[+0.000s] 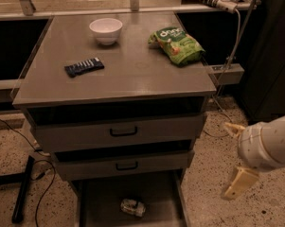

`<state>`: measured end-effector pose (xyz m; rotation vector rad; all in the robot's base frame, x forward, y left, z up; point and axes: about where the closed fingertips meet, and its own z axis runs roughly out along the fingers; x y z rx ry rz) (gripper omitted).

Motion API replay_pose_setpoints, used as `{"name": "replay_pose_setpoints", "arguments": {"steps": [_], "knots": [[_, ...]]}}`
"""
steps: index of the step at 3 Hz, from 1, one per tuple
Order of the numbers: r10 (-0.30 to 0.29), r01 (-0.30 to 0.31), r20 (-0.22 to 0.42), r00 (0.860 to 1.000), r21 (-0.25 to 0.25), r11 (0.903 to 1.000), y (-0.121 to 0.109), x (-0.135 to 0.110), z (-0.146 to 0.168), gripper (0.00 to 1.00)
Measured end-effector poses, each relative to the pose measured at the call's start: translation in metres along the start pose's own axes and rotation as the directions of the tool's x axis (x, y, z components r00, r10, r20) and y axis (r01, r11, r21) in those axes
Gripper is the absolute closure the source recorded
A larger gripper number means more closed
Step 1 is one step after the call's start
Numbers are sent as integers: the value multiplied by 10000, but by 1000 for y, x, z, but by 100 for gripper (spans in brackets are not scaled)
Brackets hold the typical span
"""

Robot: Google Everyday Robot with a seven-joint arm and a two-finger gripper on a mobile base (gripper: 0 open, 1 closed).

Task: Pick 7up can from bottom drawer and place on counter

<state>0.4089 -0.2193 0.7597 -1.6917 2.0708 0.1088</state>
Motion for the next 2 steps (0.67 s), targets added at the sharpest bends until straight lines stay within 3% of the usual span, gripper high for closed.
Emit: {"name": "replay_pose_setpoints", "arguments": {"steps": [1, 2], "knots": [[442, -440, 35, 9990, -352, 9984, 15, 26, 52, 0], [442, -440, 35, 9990, -353, 9984, 15, 26, 52, 0]]}}
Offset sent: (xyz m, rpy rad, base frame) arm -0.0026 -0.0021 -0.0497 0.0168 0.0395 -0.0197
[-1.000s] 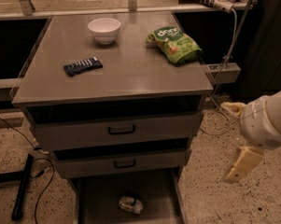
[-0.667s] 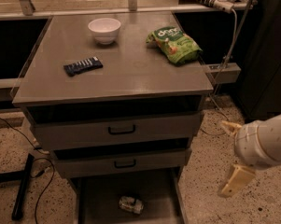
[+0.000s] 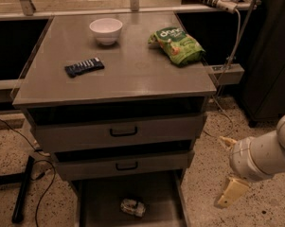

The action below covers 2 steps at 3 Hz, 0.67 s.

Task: Pick 7up can from bottom drawer and place on counter

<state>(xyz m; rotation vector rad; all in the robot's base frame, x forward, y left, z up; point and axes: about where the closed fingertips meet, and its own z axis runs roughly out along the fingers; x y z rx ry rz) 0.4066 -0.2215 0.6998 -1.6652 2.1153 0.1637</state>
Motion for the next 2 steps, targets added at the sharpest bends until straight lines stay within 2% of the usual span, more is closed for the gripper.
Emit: {"name": "replay_pose_setpoints", "arguments": {"steps": [1, 2], "knots": [[102, -92, 277, 9996, -370, 9993, 9, 1, 22, 0], [529, -478, 673, 9963, -761, 9960, 24, 8, 71, 0]]}}
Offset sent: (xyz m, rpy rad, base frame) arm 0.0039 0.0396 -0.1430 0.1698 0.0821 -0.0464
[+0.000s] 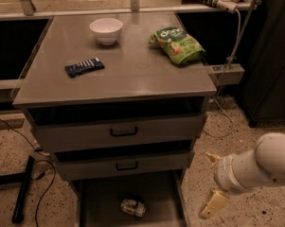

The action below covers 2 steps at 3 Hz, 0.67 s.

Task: Pick 7up can from bottom drawer and place on counter

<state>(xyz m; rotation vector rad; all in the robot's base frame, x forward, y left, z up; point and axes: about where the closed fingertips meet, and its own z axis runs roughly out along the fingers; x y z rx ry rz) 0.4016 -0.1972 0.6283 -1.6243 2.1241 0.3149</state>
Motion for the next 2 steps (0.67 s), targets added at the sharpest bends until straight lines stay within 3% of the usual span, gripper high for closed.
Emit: {"name": "replay_pose_setpoints", "arguments": {"steps": [2], "knots": [[800, -810, 677, 9945, 124, 9966, 11, 47, 90, 0]]}}
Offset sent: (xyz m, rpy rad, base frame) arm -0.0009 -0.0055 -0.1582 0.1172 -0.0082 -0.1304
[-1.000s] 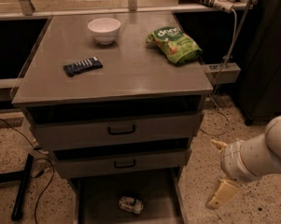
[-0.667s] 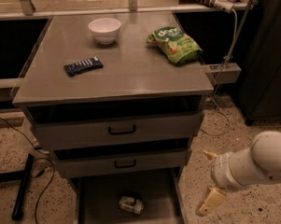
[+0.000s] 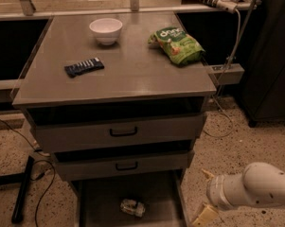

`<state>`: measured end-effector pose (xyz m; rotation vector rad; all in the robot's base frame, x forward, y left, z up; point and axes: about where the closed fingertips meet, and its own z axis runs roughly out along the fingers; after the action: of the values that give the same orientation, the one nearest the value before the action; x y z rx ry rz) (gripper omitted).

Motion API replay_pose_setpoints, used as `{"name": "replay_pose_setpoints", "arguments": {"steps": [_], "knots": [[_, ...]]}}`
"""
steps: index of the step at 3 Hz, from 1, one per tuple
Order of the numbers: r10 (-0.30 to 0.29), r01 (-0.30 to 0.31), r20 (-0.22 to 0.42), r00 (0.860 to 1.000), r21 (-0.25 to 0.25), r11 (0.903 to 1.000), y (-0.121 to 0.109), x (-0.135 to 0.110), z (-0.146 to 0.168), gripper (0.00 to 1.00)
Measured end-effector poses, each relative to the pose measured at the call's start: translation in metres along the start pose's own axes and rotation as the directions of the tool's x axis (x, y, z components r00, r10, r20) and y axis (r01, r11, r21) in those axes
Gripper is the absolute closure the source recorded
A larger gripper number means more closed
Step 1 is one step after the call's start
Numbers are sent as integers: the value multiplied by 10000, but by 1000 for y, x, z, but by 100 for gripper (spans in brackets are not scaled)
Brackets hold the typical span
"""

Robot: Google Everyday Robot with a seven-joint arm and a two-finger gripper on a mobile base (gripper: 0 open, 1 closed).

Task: Pick 7up can from bottom drawer and place on counter

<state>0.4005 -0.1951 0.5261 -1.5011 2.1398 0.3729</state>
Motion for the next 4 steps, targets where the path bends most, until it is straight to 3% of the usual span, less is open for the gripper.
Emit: {"name": "replay_pose_setpoints", "arguments": {"steps": [1, 2, 3, 4], "knots": [[443, -444, 132, 9989, 58, 9990, -1, 25, 29, 0], [441, -441, 135, 9989, 56, 9990, -1, 25, 29, 0], [164, -162, 625, 9979, -52, 9999, -4, 23, 60, 0], [-840, 846, 1395, 9867, 14, 9964, -28, 16, 122, 0]]}}
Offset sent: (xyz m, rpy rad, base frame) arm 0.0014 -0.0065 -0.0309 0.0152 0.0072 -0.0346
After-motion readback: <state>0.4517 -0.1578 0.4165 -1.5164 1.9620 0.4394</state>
